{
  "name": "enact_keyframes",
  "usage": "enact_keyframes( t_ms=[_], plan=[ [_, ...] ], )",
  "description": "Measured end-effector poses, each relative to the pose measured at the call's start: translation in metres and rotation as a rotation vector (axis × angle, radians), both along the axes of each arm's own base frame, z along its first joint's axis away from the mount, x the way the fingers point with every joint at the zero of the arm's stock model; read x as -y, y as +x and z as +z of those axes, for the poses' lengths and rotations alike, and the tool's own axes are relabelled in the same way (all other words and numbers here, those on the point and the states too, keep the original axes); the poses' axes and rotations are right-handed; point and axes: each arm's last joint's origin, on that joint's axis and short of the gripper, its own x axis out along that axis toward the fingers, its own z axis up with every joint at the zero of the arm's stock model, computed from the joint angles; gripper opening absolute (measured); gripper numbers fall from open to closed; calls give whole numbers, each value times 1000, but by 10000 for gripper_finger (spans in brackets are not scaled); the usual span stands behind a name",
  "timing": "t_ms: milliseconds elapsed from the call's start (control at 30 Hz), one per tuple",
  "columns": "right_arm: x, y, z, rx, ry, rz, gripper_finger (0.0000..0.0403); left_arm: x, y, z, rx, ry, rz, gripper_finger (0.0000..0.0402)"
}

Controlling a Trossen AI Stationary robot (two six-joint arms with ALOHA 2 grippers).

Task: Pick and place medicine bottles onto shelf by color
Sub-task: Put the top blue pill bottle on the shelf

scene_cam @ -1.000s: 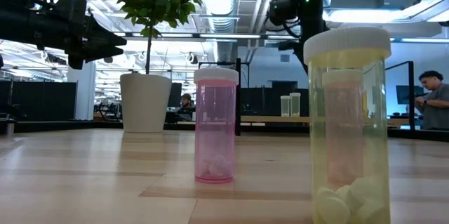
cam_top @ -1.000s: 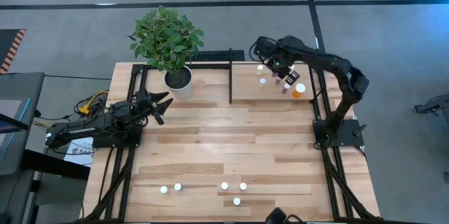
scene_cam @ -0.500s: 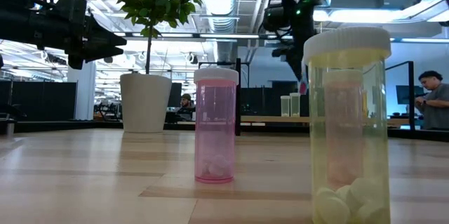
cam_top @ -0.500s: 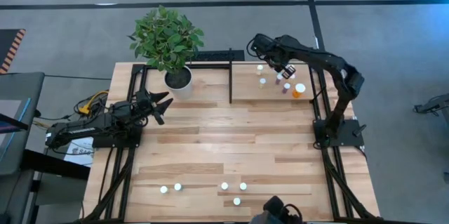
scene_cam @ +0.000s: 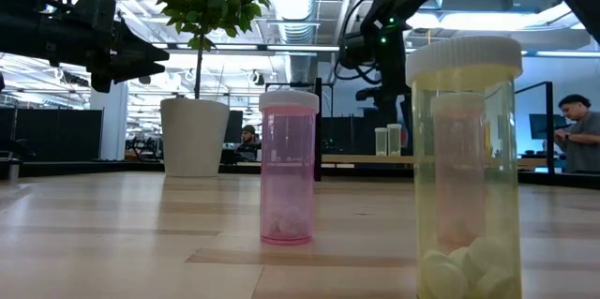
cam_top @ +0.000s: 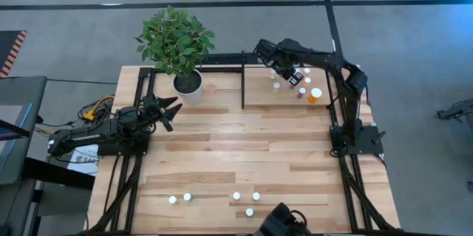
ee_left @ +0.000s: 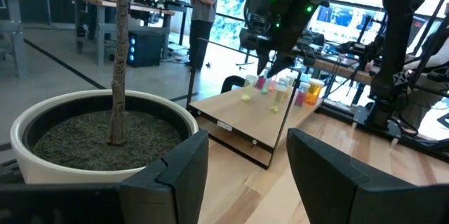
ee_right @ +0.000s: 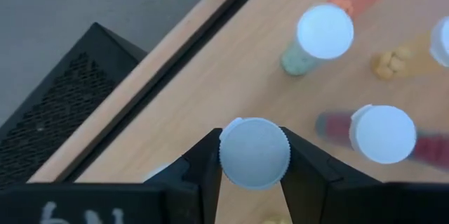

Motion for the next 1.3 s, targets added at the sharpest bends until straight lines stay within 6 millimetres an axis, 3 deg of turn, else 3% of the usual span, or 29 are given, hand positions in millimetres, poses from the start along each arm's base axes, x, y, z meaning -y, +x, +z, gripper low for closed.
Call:
enact_keyframes(
  t_ms=[533, 1300],
  plan=[
    [2, 5, -22, -49, 32, -51, 147, 0, 0, 0, 0, 0, 0, 181],
    [3, 3, -21, -65, 17, -54, 163, 0, 0, 0, 0, 0, 0, 181]
  ],
)
